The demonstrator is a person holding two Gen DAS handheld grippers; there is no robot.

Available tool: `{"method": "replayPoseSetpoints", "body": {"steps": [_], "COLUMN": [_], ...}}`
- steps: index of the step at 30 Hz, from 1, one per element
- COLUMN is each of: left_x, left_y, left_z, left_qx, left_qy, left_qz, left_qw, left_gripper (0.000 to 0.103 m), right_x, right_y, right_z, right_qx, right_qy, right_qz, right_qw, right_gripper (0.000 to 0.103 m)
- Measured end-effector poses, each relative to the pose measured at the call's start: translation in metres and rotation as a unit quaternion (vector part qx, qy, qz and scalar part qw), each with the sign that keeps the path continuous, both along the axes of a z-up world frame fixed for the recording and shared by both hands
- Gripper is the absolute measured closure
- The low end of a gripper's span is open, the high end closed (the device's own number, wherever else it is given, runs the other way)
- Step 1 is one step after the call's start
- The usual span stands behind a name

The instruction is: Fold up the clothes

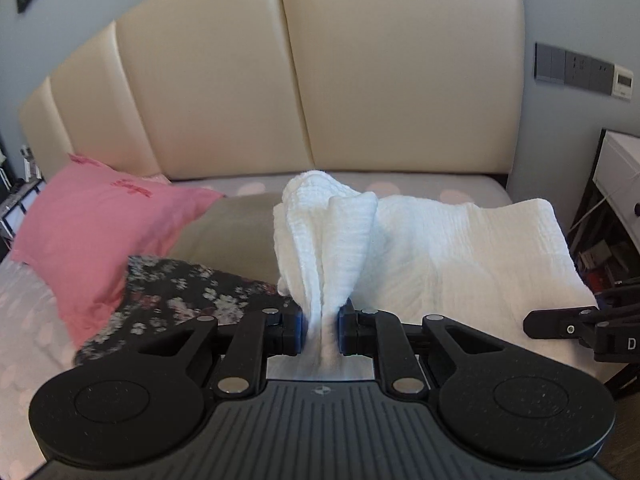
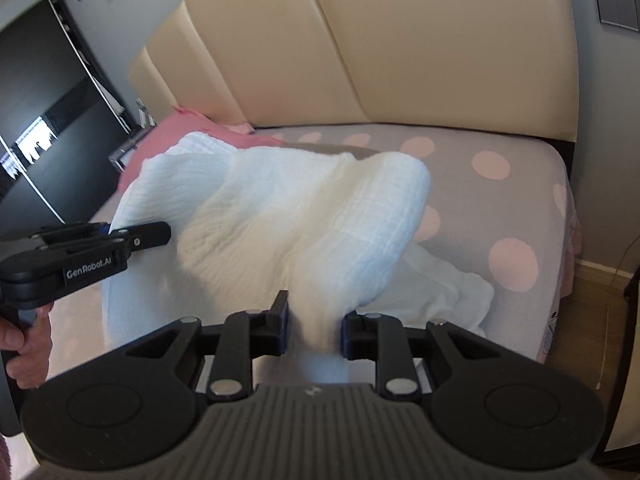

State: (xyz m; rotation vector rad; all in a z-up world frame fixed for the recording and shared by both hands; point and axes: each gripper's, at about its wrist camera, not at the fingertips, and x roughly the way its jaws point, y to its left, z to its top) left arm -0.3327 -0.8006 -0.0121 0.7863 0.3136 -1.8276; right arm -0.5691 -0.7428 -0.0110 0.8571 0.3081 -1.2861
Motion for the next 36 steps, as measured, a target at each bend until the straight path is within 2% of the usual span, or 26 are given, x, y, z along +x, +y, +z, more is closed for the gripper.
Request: {"method": "replayPoseSetpoints", "body": {"steps": [6, 8, 11, 14, 17, 20, 23, 25, 27, 29, 33, 36], "left_x": [0.0, 0.003, 0.014, 0.032, 0.048, 0.055, 0.052, 0.044, 0.039, 0.035, 0.04, 0.046], "left_y": [-0.041, -0.05, -0.053, -0.044, -0.024, 0.004, 0.031, 0.042, 0.041, 0.036, 0.014, 0.006], "left_z": [-0.043, -0.049, -0.045, -0.029, -0.011, -0.004, -0.006, -0.017, -0.029, -0.041, -0.065, -0.078], "left_qx": [0.034, 0.038, 0.026, 0.011, 0.001, 0.004, 0.01, 0.014, 0.016, 0.025, 0.061, 0.081], "left_qy": [-0.003, -0.006, -0.001, 0.009, 0.02, 0.033, 0.034, 0.022, 0.009, 0.001, 0.002, 0.01], "left_qz": [-0.012, -0.007, 0.015, 0.041, 0.064, 0.061, 0.048, 0.04, 0.046, 0.06, 0.096, 0.115], "left_qw": [0.9994, 0.9992, 0.9995, 0.9991, 0.9977, 0.9976, 0.9982, 0.9988, 0.9988, 0.9979, 0.9935, 0.99], "left_gripper": [0.087, 0.078, 0.069, 0.067, 0.067, 0.07, 0.071, 0.071, 0.071, 0.071, 0.072, 0.072], "right_x": [0.002, 0.005, 0.01, 0.0, -0.009, -0.009, -0.005, 0.005, 0.017, 0.028, 0.047, 0.055], "right_y": [-0.021, -0.022, -0.023, -0.017, -0.005, 0.01, 0.022, 0.026, 0.026, 0.022, 0.007, -0.008], "right_z": [-0.036, -0.041, -0.042, -0.036, -0.026, -0.018, -0.013, -0.012, -0.016, -0.024, -0.041, -0.058], "right_qx": [0.03, 0.039, 0.043, 0.035, 0.017, -0.01, -0.039, -0.046, -0.04, -0.038, -0.04, -0.026], "right_qy": [0.012, 0.014, 0.017, 0.024, 0.038, 0.062, 0.079, 0.094, 0.116, 0.13, 0.163, 0.17], "right_qz": [-0.014, -0.02, -0.028, -0.038, -0.041, -0.025, 0.009, 0.036, 0.052, 0.061, 0.086, 0.095], "right_qw": [0.999, 0.999, 0.999, 0.998, 0.998, 0.998, 0.996, 0.994, 0.991, 0.989, 0.982, 0.981], "right_gripper": [0.073, 0.069, 0.062, 0.054, 0.051, 0.051, 0.054, 0.061, 0.081, 0.092, 0.093, 0.093]}}
